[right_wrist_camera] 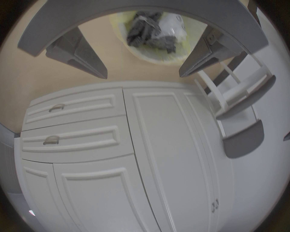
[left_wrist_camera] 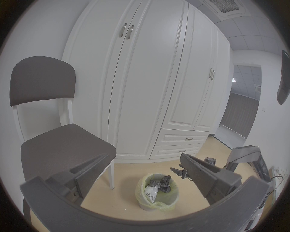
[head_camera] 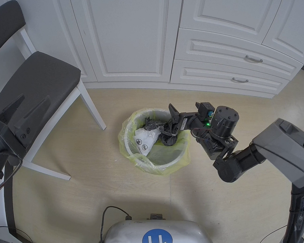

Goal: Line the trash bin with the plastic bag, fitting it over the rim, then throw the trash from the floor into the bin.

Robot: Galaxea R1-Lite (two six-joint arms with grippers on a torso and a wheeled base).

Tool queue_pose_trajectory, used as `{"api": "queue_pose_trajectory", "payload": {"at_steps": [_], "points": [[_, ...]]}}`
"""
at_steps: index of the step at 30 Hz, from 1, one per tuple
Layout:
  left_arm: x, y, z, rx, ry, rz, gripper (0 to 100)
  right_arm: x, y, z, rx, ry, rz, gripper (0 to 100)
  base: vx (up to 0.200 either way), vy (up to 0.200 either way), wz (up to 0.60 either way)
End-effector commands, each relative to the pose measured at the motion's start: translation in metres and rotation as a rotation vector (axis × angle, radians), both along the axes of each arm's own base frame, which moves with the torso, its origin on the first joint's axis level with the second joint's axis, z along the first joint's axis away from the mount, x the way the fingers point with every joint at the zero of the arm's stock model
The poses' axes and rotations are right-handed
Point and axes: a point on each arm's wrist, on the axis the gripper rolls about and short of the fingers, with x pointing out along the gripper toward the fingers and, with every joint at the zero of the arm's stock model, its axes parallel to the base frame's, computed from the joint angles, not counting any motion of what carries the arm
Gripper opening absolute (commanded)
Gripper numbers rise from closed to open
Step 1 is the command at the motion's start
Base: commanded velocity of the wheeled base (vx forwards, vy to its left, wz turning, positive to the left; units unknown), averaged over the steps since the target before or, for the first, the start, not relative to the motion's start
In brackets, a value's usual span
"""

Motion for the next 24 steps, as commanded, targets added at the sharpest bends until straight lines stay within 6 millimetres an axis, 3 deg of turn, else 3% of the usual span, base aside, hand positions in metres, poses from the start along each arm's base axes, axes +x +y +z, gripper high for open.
{"api": "queue_pose_trajectory", "payload": {"at_steps": [1, 8, 17, 19, 21, 22, 24], "points": [[0.001, -0.001, -0.001, 0.002, 0.004, 0.002, 100, -0.012, -0.061, 0.046, -0.095, 0.177, -0.114, 100, 0.000, 0.000, 0.00], [-0.003, 0.005, 0.002, 0.027, -0.033, 0.036, 100, -0.016, -0.100, 0.071, -0.075, 0.263, -0.187, 100, 0.000, 0.000, 0.00], [0.006, 0.011, 0.000, 0.109, -0.035, 0.143, 100, -0.042, -0.103, 0.057, -0.092, 0.305, -0.186, 100, 0.000, 0.000, 0.00], [0.004, 0.013, 0.001, 0.115, -0.042, 0.149, 100, -0.046, -0.115, 0.052, -0.079, 0.319, -0.212, 100, 0.000, 0.000, 0.00], [0.003, 0.014, 0.002, 0.113, -0.046, 0.155, 100, -0.049, -0.133, 0.028, -0.008, 0.401, -0.261, 100, 0.000, 0.000, 0.00], [0.003, 0.014, 0.002, 0.113, -0.046, 0.155, 100, -0.049, -0.133, 0.028, -0.008, 0.401, -0.261, 100, 0.000, 0.000, 0.00], [0.001, 0.016, 0.007, 0.101, -0.065, 0.163, 100, -0.067, -0.161, 0.003, 0.116, 0.473, -0.332, 100, 0.000, 0.000, 0.00]]}}
